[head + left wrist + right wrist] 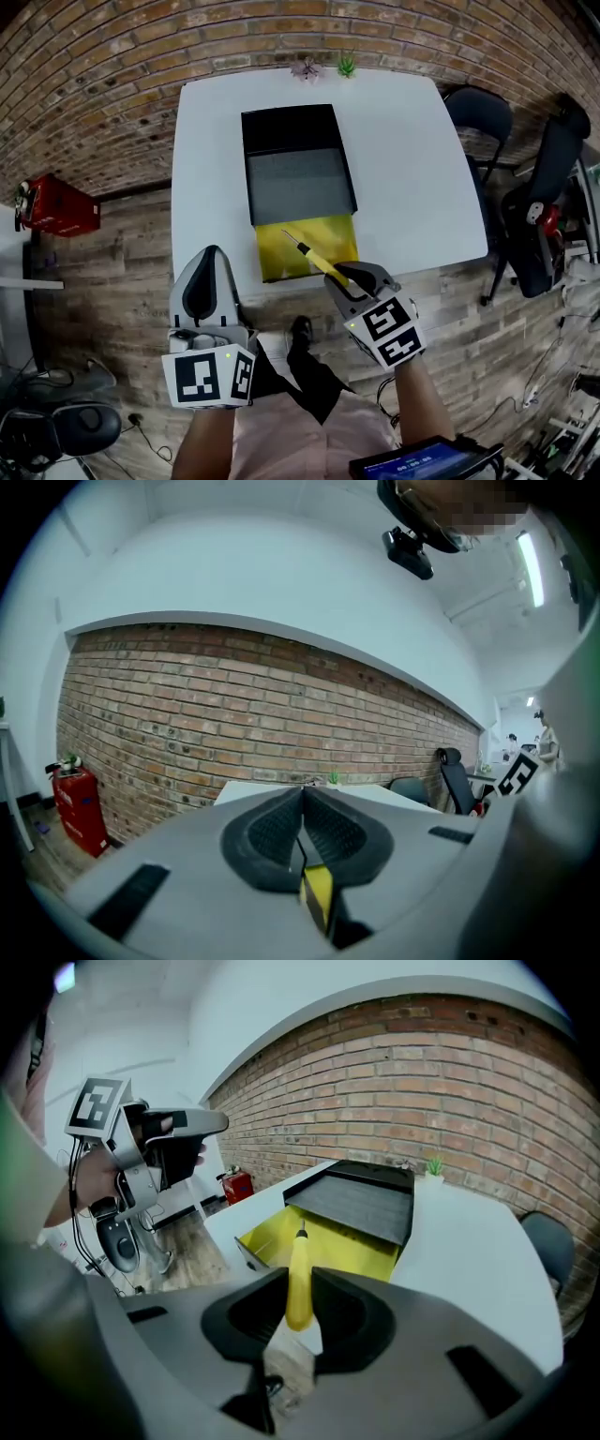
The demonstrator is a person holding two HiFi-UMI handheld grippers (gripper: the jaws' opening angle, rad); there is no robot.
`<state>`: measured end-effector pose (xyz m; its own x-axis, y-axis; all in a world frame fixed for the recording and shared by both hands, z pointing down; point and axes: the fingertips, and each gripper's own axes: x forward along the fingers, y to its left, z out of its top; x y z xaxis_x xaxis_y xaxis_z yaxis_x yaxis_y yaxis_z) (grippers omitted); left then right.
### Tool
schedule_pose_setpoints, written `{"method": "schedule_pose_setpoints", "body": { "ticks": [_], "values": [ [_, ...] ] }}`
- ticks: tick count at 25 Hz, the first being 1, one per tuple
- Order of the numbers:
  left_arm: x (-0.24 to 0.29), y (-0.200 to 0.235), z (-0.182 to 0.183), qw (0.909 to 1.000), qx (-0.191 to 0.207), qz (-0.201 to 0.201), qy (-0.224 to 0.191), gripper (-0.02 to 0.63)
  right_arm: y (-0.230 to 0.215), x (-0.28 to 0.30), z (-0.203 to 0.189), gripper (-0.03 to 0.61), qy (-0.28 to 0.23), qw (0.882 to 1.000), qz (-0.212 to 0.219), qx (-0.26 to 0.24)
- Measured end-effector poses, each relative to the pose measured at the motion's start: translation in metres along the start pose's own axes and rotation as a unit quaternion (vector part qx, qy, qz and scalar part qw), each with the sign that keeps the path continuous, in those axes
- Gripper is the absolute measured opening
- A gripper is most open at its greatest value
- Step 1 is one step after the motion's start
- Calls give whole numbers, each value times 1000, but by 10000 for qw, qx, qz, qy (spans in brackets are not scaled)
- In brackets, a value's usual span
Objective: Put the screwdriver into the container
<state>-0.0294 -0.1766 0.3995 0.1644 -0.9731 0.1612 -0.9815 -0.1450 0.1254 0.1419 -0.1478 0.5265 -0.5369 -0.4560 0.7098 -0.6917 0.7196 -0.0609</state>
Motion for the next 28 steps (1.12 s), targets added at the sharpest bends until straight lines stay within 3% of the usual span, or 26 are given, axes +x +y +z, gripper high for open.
{"method": "schedule_pose_setpoints", "body": {
  "ticks": [9, 17, 24, 28],
  "values": [
    [28, 31, -6, 9997, -48, 152, 169, 14, -19, 41, 3, 78, 465, 9986, 185, -147],
    [44, 34, -12, 9994, -95, 127, 298, 14, -19, 51, -1, 86, 823, 9959, 326, -196],
    [38, 21, -2, 9998, 5, -5, 178, 14, -22, 51, 3, 138, 611, 9979, 123, -185],
    [20, 8, 16, 9999, 91, -58, 30, 14, -23, 27, 22, 138, 134, 9999, -13, 72]
  ]
}}
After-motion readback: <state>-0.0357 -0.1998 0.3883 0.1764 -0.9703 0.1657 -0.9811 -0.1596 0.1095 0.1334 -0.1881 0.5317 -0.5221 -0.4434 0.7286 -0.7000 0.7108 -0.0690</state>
